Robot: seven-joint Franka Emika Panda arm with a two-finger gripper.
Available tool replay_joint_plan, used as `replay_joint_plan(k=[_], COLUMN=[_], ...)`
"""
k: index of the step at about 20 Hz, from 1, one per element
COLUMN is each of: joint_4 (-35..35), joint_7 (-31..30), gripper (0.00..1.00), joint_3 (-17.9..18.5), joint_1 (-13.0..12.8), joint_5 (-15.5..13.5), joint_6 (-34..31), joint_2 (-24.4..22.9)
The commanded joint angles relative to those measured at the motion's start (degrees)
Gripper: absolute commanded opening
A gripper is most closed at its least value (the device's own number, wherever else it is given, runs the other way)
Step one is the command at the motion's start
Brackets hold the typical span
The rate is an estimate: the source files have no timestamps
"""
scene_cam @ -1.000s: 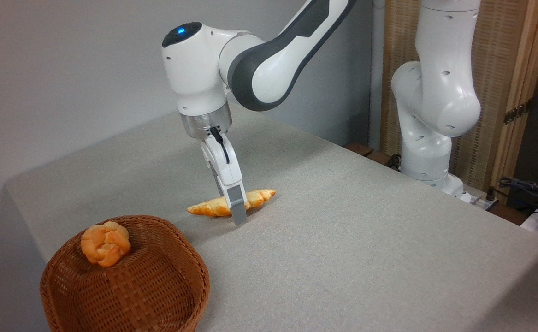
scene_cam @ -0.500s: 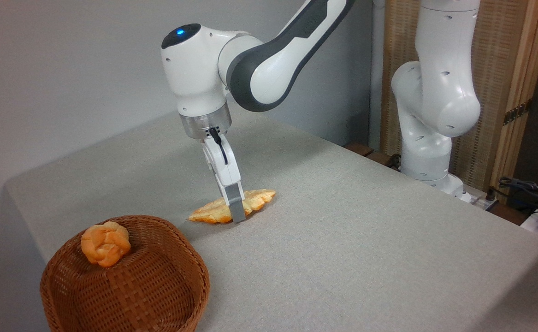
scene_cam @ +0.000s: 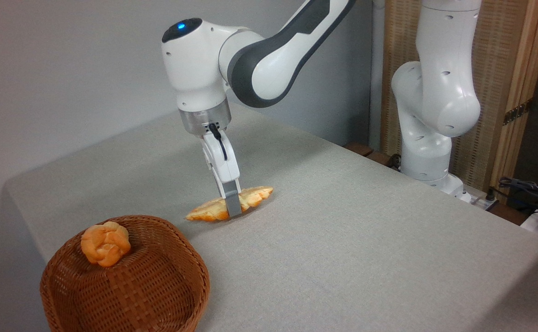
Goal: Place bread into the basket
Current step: 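Lift the bread and carry it over the wicker basket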
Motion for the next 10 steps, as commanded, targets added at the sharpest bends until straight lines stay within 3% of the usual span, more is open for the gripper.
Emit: replay_joint_plan(k=[1,4,7,10], joint_4=[1.0,3.9,7.2,9.8], joint_7=[0.9,0.8,0.8,0.8], gripper=[0.47,0.47,0.48,0.49], joint_3=[1.1,2.0,5.8,7.8], joint_1=[-0.2,0.2,0.2,0.2], joint_5=[-0.2,-1.0,-5.1,-6.6], joint_6=[-0.7,-1.1,0.1,5.2], joint_2=[-3.2,-3.4,-3.2,-1.5])
